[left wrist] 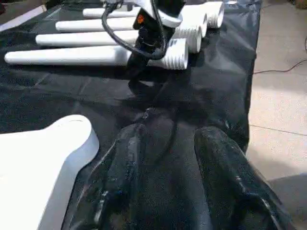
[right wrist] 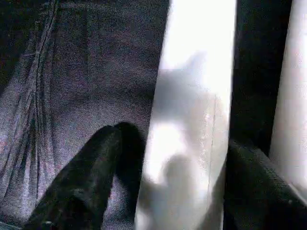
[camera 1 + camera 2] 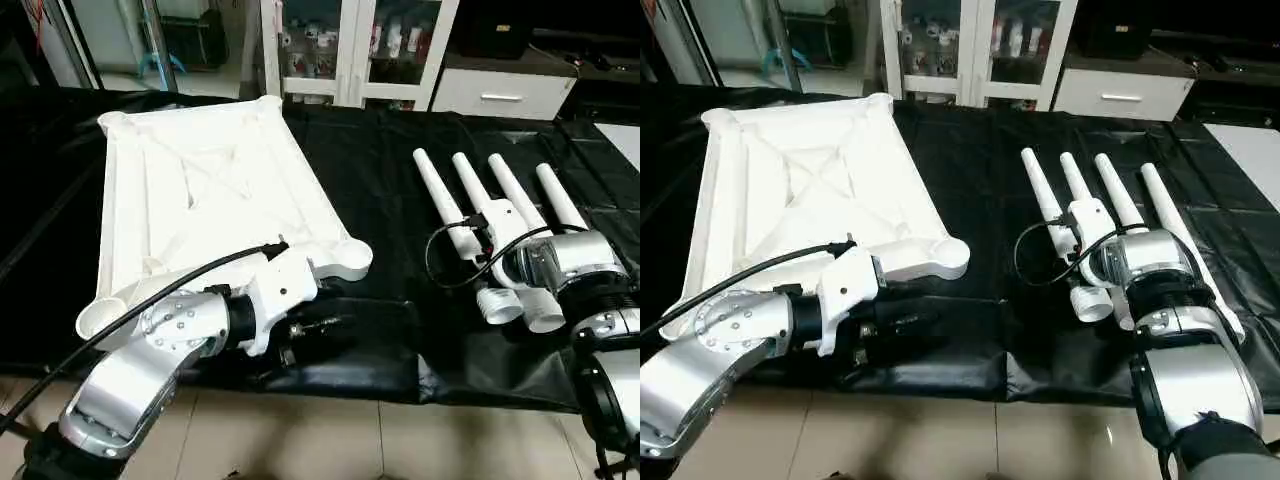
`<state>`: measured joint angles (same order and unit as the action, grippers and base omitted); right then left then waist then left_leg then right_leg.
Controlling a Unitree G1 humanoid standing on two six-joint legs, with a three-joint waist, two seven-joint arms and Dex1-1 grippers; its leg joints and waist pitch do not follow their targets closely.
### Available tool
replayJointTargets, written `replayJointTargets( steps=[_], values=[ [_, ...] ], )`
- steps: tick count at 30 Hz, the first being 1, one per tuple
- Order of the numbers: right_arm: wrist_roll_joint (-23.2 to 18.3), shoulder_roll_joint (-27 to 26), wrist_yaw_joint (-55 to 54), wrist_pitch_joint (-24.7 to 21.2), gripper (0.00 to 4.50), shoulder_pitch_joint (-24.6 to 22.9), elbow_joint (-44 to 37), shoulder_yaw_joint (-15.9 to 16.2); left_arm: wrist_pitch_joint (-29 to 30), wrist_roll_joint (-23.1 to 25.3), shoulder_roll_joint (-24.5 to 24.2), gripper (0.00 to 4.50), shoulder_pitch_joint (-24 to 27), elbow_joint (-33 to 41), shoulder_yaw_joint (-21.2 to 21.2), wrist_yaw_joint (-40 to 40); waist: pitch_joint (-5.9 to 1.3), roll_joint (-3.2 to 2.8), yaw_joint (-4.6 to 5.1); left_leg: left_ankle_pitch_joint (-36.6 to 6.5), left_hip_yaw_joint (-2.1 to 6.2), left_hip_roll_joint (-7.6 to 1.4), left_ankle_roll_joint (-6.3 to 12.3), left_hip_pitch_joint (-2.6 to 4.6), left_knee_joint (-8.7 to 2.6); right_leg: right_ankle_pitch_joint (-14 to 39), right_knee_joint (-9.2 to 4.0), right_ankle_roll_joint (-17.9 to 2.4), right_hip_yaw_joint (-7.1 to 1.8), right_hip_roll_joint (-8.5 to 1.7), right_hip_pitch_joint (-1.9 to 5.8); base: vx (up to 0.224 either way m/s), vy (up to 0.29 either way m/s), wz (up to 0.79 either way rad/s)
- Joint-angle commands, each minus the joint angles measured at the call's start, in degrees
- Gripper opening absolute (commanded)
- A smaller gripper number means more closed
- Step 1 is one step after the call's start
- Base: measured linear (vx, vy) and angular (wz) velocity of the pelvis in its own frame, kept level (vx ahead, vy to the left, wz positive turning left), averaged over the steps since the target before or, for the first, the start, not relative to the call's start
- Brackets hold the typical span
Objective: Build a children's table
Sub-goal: Pick table leg
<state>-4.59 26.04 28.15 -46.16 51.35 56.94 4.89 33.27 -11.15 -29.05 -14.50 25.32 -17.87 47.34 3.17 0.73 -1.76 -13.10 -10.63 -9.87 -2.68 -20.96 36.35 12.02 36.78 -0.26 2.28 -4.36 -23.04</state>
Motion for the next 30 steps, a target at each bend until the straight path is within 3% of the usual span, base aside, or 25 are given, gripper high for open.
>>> replayJointTargets(
  steps=[1,3,5,6,9,12,14,15,16,19,24,25,26,27,28,30],
  values=[
    [0.4,-0.3,0.1,0.6,2.93,0.3,1.7,-0.4,0.4,-0.2,-0.7,2.34,0.0,1.2,0.1,0.4,-3.61,0.66,0.12,-2.0,0.44,-2.78,1.23,0.32,-4.06,3.4,-3.67,-17.3,-2.4,-3.3,2.89,0.0,0.0,0.0],
    [0.6,-0.5,0.0,0.8,2.79,0.5,2.1,-0.6,0.5,-0.1,-0.8,2.65,0.1,1.1,0.0,0.4,-3.64,0.61,0.11,-1.6,0.45,-2.8,1.11,0.34,-4.07,2.9,-3.6,-17.1,-2.39,-3.23,2.87,0.0,0.0,0.0],
    [0.7,-0.6,0.2,0.8,2.72,0.5,2.3,-0.6,0.4,0.2,-0.8,2.7,-0.1,0.8,-0.1,0.2,-3.69,0.85,0.2,-1.3,0.44,-2.77,1.15,0.3,-4.04,2.5,-3.56,-17.0,-2.35,-3.15,2.91,0.0,0.0,0.0],
    [0.8,-0.8,0.3,1.0,2.5,0.7,3.0,-0.7,0.5,0.3,-0.7,2.7,-0.4,0.7,-0.1,-0.1,-3.68,0.68,0.17,-1.3,0.44,-2.77,1.13,0.33,-4.05,2.7,-3.54,-17.1,-2.36,-3.21,2.85,0.0,0.0,0.0],
    [0.7,-0.8,0.4,1.4,2.32,1.2,4.6,-1.3,0.7,0.3,-0.4,3.12,-0.8,0.7,0.0,-1.0,-3.7,0.99,0.15,-1.6,0.42,-2.8,0.93,0.33,-4.07,2.8,-3.57,-17.0,-2.37,-3.24,2.87,0.0,0.0,0.0],
    [0.0,-0.9,-0.5,1.9,2.02,1.6,5.8,-2.5,0.7,0.4,-0.4,3.14,-0.8,0.5,0.4,-1.6,-3.76,0.87,0.12,-1.3,0.43,-2.81,0.9,0.39,-4.07,1.7,-3.47,-17.3,-2.33,-3.19,2.83,0.0,0.0,0.0],
    [-0.1,-1.0,-0.7,2.0,1.93,1.7,5.9,-2.7,0.7,0.4,-0.5,3.48,-0.9,0.5,0.4,-1.7,-3.76,0.93,0.1,-1.3,0.43,-2.82,0.9,0.39,-4.08,1.4,-3.43,-17.3,-2.33,-3.19,2.86,0.0,0.0,0.0],
    [-1.3,-1.1,-1.5,1.9,1.89,2.3,6.1,-4.6,0.1,0.7,-0.7,3.52,-1.2,-0.2,1.1,-2.1,-3.77,0.71,0.1,-1.4,0.43,-2.8,0.8,0.45,-4.07,1.2,-3.46,-17.4,-2.33,-3.17,2.82,0.0,0.0,0.0],
    [-1.8,-1.1,-1.6,1.7,1.89,2.6,6.2,-5.3,0.0,0.8,-0.8,3.52,-1.4,-0.5,1.4,-2.2,-3.78,0.86,0.13,-1.7,0.43,-2.75,0.83,0.44,-4.09,1.4,-3.46,-17.4,-2.33,-3.14,2.86,0.0,0.0,0.0],
    [-2.3,-1.3,-1.5,1.4,1.86,3.1,6.0,-6.1,-0.5,0.2,-1.0,3.49,-1.9,-1.0,2.8,-2.1,-3.8,0.57,0.18,-2.1,0.45,-2.74,0.62,0.46,-4.07,1.5,-3.5,-17.4,-2.3,-3.1,2.83,0.0,0.0,0.0],
    [-3.6,-1.2,-0.8,0.8,1.85,3.5,4.1,-8.1,-0.7,-1.5,0.5,3.49,-3.0,-2.2,5.3,-3.7,-3.99,0.67,0.18,-0.9,0.39,-2.7,0.93,0.39,-3.91,-0.9,-3.23,-18.0,-2.37,-3.07,3.0,0.0,0.0,0.0],
    [-4.7,-1.1,-0.5,0.6,1.85,3.6,2.5,-9.3,-1.4,-1.7,1.3,3.49,-3.6,-2.7,6.1,-4.4,-3.98,0.64,0.17,-0.6,0.38,-2.72,1.1,0.37,-3.91,-1.2,-3.21,-18.1,-2.37,-3.07,3.0,0.0,0.0,0.0],
    [-8.3,-0.9,1.0,-1.3,1.85,3.4,-3.3,-12.6,-2.3,-1.8,4.8,3.49,-6.0,-4.7,8.3,-8.5,-3.97,0.75,0.18,-0.4,0.34,-2.68,1.56,0.31,-3.91,-1.9,-3.19,-18.2,-2.41,-2.94,3.11,0.0,0.0,0.0],
    [-10.4,-0.8,1.8,-2.4,1.85,3.1,-6.5,-14.4,-2.5,-1.9,6.7,3.49,-7.3,-5.9,9.4,-10.6,-3.94,1.22,0.22,-0.7,0.23,-2.62,1.85,0.22,-3.9,-2.2,-3.29,-18.1,-2.52,-2.82,3.3,0.0,0.0,0.0],
    [-12.5,-0.7,2.7,-4.3,1.85,2.5,-10.0,-16.0,-2.7,-2.0,8.7,3.49,-8.6,-6.9,10.4,-12.8,-4.09,1.03,-0.1,-0.7,0.34,-2.89,2.47,0.56,-3.85,-3.0,-3.26,-18.2,-2.57,-3.05,3.3,0.0,0.0,0.0],
    [-15.4,-0.9,3.4,-5.8,1.85,1.3,-14.7,-18.2,-2.1,-2.6,11.3,3.49,-10.4,-8.0,11.9,-15.5,-4.12,1.15,-0.31,0.0,0.45,-2.94,2.85,0.39,-3.82,-3.8,-3.11,-18.2,-2.53,-3.19,3.44,0.0,0.0,0.0]
  ],
)
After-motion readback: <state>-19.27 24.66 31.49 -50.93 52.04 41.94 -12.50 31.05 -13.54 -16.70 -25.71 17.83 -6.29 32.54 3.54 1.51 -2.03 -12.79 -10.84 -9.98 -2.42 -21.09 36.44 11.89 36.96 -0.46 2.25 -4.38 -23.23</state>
